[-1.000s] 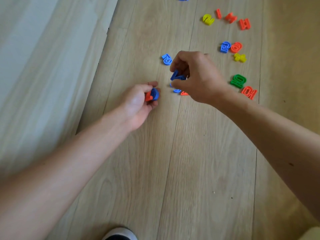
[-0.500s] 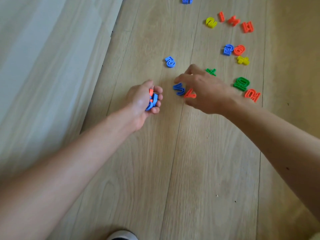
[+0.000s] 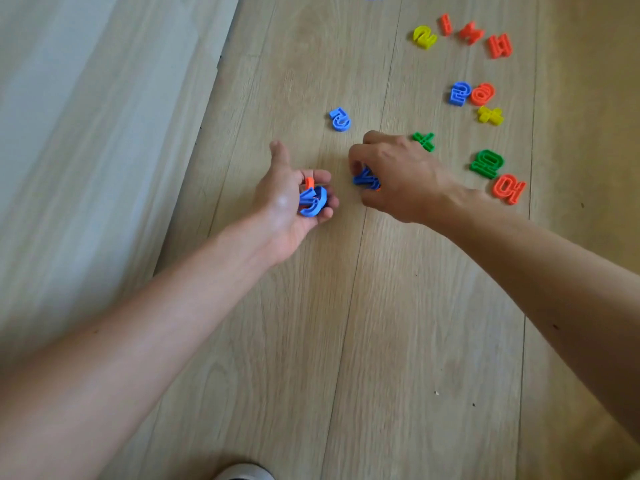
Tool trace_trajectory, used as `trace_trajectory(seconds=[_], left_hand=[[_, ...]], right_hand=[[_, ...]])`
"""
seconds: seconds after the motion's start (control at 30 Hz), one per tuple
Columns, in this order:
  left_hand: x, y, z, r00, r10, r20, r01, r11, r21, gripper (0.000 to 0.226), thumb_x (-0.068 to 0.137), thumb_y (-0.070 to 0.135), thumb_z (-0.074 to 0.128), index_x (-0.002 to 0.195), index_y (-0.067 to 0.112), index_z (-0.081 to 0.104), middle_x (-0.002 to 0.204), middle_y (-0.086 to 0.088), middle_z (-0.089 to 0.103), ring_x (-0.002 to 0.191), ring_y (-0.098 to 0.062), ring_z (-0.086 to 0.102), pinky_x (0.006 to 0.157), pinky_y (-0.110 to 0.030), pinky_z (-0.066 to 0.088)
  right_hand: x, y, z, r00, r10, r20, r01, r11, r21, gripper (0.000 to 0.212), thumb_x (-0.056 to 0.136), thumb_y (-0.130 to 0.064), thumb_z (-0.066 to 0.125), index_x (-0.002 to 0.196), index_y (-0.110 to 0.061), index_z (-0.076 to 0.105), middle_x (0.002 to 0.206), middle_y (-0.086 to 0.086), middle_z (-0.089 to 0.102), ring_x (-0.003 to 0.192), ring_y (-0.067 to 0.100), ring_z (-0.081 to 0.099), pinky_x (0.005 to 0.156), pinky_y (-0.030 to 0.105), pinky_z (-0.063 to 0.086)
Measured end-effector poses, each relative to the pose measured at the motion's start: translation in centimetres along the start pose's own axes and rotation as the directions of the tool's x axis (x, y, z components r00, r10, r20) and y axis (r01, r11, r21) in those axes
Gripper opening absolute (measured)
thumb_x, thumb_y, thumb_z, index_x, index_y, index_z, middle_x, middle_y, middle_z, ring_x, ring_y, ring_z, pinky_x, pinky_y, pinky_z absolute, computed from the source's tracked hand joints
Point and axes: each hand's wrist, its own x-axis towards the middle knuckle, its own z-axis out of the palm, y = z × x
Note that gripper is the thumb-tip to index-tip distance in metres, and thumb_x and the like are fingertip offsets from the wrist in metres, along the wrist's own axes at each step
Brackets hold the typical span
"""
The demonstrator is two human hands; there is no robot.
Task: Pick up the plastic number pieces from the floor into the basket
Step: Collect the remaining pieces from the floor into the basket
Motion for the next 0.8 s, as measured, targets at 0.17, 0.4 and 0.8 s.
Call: trace_trajectory(seconds=[0.17,0.4,0.8], left_hand=[[-0.4,0.3,0.4,0.986,-0.114,0.12,0.134,0.977,-0.168,0.088,0.093,0.069,0.02,0.12,-0.007,0.057,0.102,-0.021,0.059,0.079,-0.029,0.063,0.076,-0.035,0.054],[-1.1,0.5,1.7,0.936,-0.145,0.32,0.239,0.931,-0.277,0.051,0.102,0.05,0.031,0.09,0.01,0.06,0.071,-0.002,0.064,0.066,-0.016,0.066,0.064,-0.027,0.057],[-0.7,-2.9,8.0,0.959,0.091,0.267,-0.166,0.947,0.276,0.03,0.097,0.021,0.041,0.076,0.013,0.062,0.07,-0.005,0.06,0.049,-0.015,0.052,0.039,-0.017,0.031]], right_hand=[[-1.1,-1.7,-2.8,0.98,0.049,-0.194,0.051,0.876,0.48,0.029,0.072,-0.03,0.071,0.096,-0.014,0.066,0.099,0.002,0.064,0.08,0.019,0.063,0.072,0.03,0.052],[-2.8,-4.8,-4.6,0.992,-0.056,-0.117,0.106,0.872,0.479,0.024,0.077,-0.019,0.077,0.098,-0.013,0.07,0.105,0.005,0.059,0.082,0.016,0.065,0.075,0.037,0.052],[-17.8,9.3,-3.3,0.833,0.553,-0.036,-0.522,0.805,0.282,0.039,0.072,-0.024,0.083,0.106,-0.031,0.065,0.104,-0.005,0.058,0.088,0.007,0.061,0.076,0.033,0.053]])
